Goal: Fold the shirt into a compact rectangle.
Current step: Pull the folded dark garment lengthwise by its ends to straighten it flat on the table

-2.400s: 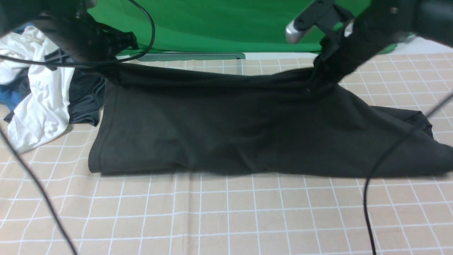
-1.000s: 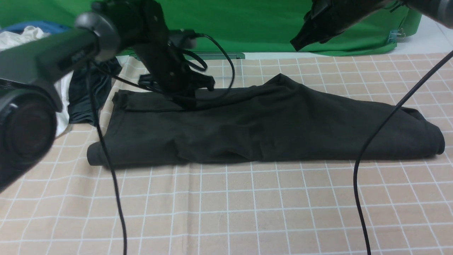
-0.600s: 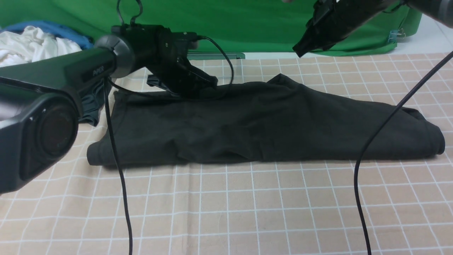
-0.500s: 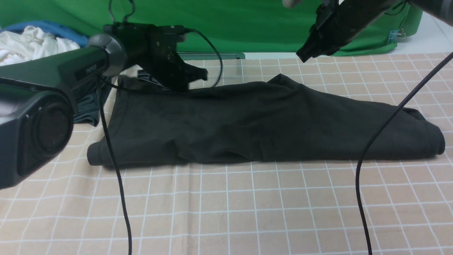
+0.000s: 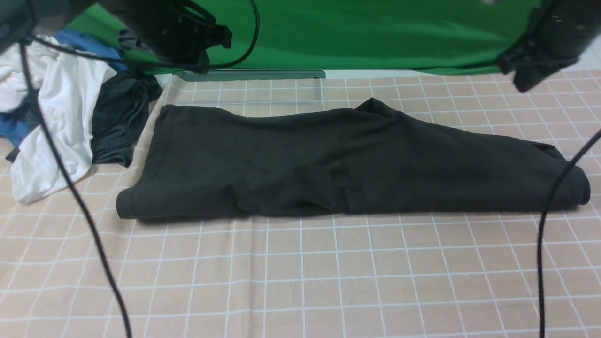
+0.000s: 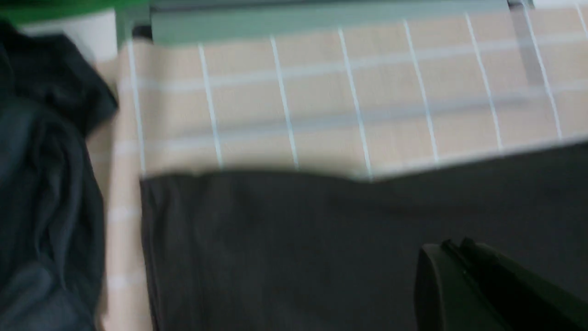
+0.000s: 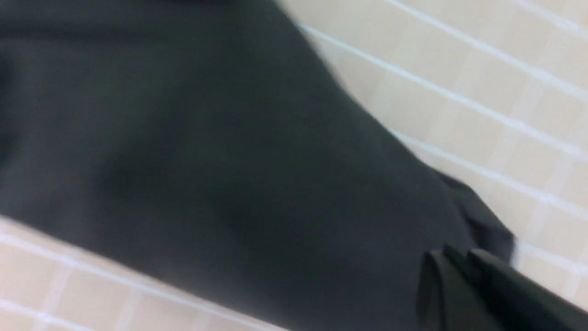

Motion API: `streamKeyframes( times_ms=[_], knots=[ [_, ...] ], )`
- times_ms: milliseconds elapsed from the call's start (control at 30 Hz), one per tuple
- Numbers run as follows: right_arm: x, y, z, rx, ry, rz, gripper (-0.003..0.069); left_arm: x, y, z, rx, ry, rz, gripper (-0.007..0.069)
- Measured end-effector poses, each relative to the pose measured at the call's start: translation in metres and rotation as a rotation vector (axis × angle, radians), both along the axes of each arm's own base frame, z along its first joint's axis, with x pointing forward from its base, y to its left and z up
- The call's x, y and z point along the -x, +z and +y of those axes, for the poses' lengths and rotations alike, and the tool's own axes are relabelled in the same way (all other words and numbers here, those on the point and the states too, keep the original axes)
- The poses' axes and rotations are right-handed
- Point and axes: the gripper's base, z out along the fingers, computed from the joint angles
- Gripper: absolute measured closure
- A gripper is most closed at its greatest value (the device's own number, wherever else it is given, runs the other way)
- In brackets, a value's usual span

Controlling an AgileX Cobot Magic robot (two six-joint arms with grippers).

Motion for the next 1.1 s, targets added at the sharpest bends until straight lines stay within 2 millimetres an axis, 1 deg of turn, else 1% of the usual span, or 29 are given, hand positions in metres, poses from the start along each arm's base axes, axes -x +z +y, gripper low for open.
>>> streamKeyframes(
  times_ms=[33,67,133,233,300,367,567,700,733,800,833,900,1000,1033,1067,1100],
  knots=[
    [-0.003,-0.006,-0.009,0.000,-0.024,0.014,0.0466,0.010,-0.008,0.000,0.006,-0.010,0.034,0.0606],
    [-0.005,-0.010,-0.014,0.000,-0.035,0.024,0.0433,0.016,-0.013,0.000,0.015,-0.017,0.052,0.0606],
    [-0.011,-0.024,-0.020,0.001,-0.050,0.050,0.0357,0.030,-0.035,-0.001,0.038,-0.024,0.123,0.0606],
    [-0.021,-0.046,-0.022,0.001,-0.054,0.073,0.0281,0.045,-0.065,0.000,0.048,-0.018,0.203,0.0606],
    [-0.031,-0.067,-0.022,0.002,-0.054,0.086,0.0242,0.053,-0.081,0.001,0.048,-0.007,0.246,0.0606],
    [-0.037,-0.082,-0.022,0.002,-0.054,0.095,0.0223,0.057,-0.090,0.002,0.042,-0.003,0.267,0.0606],
    [-0.046,-0.112,-0.022,0.003,-0.054,0.126,0.0210,0.061,-0.105,0.009,-0.025,0.019,0.300,0.0606],
    [-0.050,-0.122,-0.022,0.002,-0.054,0.118,0.0210,0.060,-0.107,0.011,-0.054,0.028,0.298,0.0606],
    [-0.052,-0.128,-0.022,0.002,-0.055,0.119,0.0210,0.060,-0.107,0.012,-0.060,0.028,0.296,0.0606],
    [-0.053,-0.133,-0.022,0.002,-0.055,0.125,0.0210,0.060,-0.107,0.012,-0.063,0.028,0.296,0.0606],
    [-0.054,-0.135,-0.022,0.002,-0.057,0.127,0.0214,0.060,-0.107,0.012,-0.064,0.028,0.296,0.0606],
    [-0.054,-0.136,-0.022,0.002,-0.056,0.124,0.0255,0.060,-0.108,0.012,-0.066,0.027,0.296,0.0606],
    [-0.055,-0.136,-0.022,0.007,-0.041,0.117,0.0409,0.060,-0.108,0.012,-0.067,0.027,0.295,0.0606],
    [-0.055,-0.136,-0.022,0.010,-0.029,0.114,0.0517,0.060,-0.108,0.012,-0.066,0.028,0.295,0.0606],
    [-0.055,-0.136,-0.022,0.011,-0.027,0.113,0.0539,0.060,-0.108,0.012,-0.066,0.028,0.295,0.0606],
    [-0.055,-0.136,-0.022,0.008,-0.023,0.113,0.0592,0.060,-0.108,0.012,-0.066,0.028,0.295,0.0606]
  ],
)
